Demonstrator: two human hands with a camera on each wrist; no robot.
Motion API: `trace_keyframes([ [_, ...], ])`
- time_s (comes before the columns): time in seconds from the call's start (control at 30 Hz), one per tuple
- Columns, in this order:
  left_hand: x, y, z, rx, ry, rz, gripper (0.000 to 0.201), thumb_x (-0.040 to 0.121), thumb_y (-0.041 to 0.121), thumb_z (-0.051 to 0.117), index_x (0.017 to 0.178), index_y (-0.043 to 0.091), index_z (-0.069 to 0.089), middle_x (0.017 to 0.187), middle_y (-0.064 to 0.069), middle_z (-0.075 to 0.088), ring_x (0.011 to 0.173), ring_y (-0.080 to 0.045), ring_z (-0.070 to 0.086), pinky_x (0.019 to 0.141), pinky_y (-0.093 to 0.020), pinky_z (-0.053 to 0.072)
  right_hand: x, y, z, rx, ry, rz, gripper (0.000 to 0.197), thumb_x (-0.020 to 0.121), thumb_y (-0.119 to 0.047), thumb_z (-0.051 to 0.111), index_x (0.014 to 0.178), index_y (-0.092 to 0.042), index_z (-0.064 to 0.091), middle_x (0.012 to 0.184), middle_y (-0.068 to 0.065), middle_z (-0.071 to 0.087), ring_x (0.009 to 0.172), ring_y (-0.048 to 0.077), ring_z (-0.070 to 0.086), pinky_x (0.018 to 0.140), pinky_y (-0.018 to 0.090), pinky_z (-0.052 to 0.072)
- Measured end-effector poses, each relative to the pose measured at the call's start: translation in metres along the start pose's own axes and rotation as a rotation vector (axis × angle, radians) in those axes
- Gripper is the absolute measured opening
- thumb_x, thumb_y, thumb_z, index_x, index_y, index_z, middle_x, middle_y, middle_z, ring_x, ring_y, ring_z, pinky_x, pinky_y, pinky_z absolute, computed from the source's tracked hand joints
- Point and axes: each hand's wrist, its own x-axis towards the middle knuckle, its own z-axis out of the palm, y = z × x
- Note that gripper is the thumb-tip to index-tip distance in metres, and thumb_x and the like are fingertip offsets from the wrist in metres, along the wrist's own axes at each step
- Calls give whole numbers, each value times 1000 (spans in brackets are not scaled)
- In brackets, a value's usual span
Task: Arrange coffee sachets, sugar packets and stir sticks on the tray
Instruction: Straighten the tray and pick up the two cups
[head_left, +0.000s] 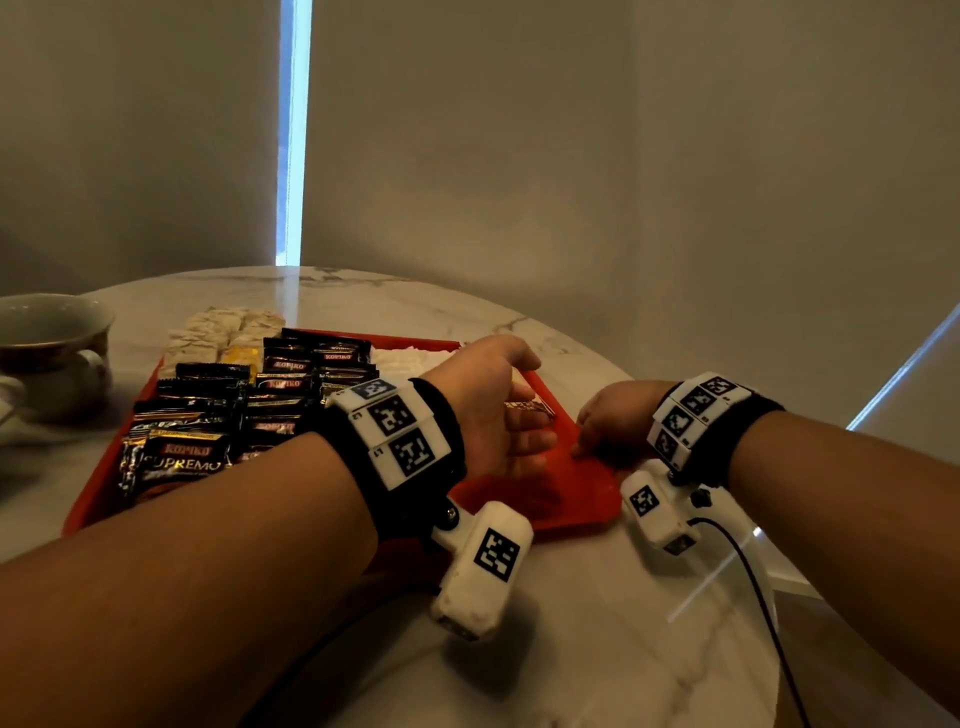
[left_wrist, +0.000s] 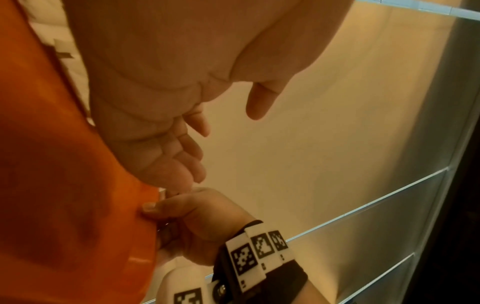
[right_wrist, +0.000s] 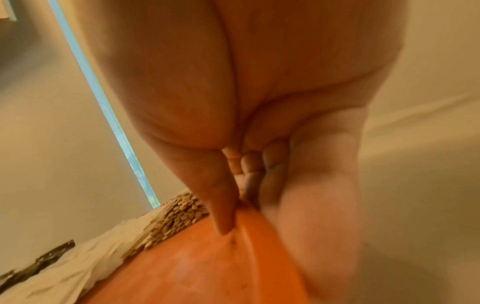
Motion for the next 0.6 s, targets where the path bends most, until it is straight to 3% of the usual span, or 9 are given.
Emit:
trace_keyframes([
  [0.07,-1,-3,0,17,-17,-21,33,88,38,50,104,10,55,93,-10,60,86,-28,61,71,-40,50,4,2,-2,-35,31,7,27,82,-9,76,106,2,72,96,21,76,92,38,74,87,51,59],
  [0.13,-2,-6,2,42,-39,-47,35,88,38,50,106,7,55,96,-11,60,87,-28,61,72,-40,50,8,6,-6,-82,78,20,28,79,-16,79,103,-3,74,93,15,77,88,32,75,85,46,61],
  [0.23,-2,-11,5,80,-49,-82,48,91,38,51,124,4,53,113,-16,60,102,-33,62,80,-45,51,11,15,-13,-93,116,56,28,75,-25,82,97,-8,77,87,10,78,88,31,75,91,50,58],
  [0.3,0,-16,6,103,-49,-98,54,91,38,52,132,3,49,125,-21,57,113,-38,59,88,-48,49,11,19,-15,-52,148,85,25,77,-23,81,96,-7,77,85,10,78,88,32,76,92,50,58],
  [0.37,4,-18,4,109,-35,-106,56,91,37,53,134,2,48,126,-23,56,116,-38,58,89,-50,48,8,20,-14,-19,178,97,24,79,-21,81,95,-5,76,84,11,78,88,32,76,91,50,58],
  [0.5,13,-15,-5,112,-5,-68,57,94,35,51,138,-1,46,131,-25,56,122,-35,56,95,-45,42,10,20,-14,69,233,107,20,84,-20,79,95,-3,74,85,13,78,90,33,75,90,51,58],
  [0.6,15,-10,-13,110,22,-33,49,95,33,50,130,-2,52,130,-25,58,120,-34,58,86,-40,47,19,15,-11,157,282,79,18,86,-18,77,95,-3,71,86,13,77,86,32,75,89,50,59],
])
